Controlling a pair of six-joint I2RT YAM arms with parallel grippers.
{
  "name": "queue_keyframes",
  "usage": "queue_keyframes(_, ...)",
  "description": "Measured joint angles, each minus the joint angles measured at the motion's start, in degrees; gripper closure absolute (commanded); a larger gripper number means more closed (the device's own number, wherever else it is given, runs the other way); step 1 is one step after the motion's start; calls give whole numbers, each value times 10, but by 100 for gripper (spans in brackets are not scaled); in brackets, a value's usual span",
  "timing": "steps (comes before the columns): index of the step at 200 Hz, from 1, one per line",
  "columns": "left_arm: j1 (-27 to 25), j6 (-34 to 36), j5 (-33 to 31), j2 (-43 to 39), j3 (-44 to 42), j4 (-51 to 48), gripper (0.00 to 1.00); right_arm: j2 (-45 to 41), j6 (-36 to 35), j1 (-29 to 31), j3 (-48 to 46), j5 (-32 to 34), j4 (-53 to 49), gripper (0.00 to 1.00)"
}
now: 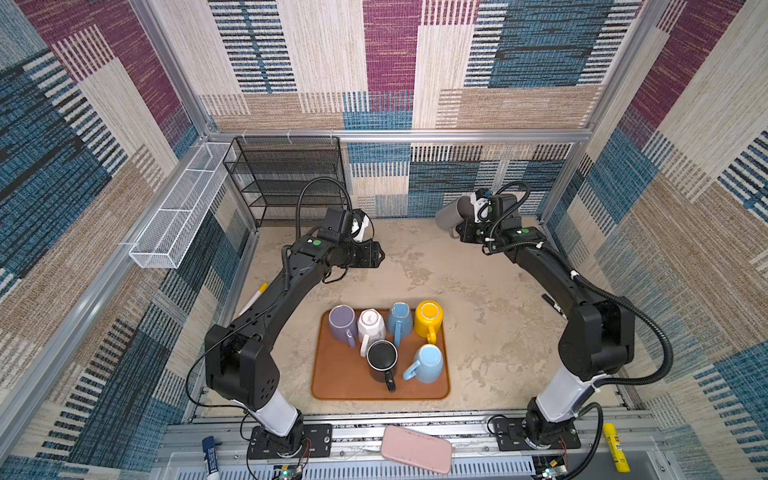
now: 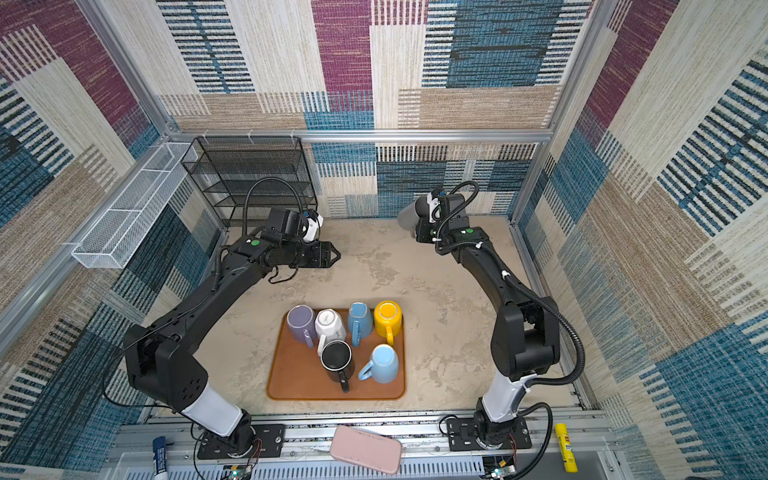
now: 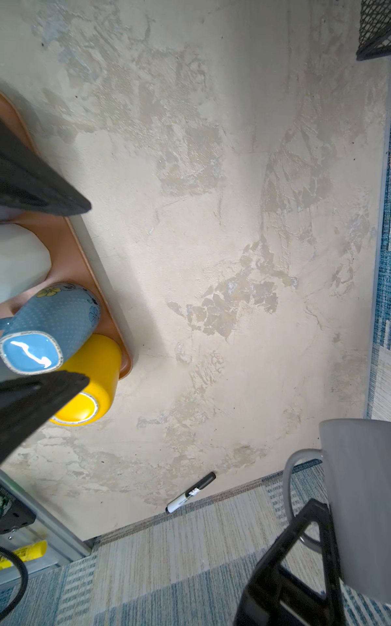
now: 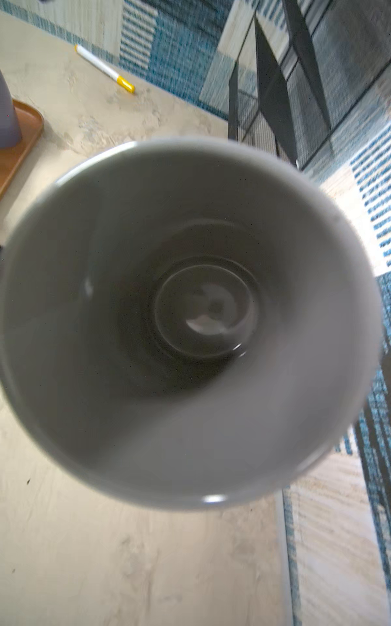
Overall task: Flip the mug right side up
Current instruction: 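Grasp the grey mug with the right gripper while the left gripper releases and withdraws, then lower the grey mug upright onto the table with the right gripper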
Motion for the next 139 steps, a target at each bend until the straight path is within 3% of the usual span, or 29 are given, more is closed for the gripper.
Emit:
queue_keyframes(84, 0, 0, -47, -14, 11, -52, 32, 131, -55, -14, 140, 123, -158, 100)
queue_keyframes(139, 0, 0, -65, -21, 11, -71, 32, 177, -72, -14, 168, 187, -225, 100)
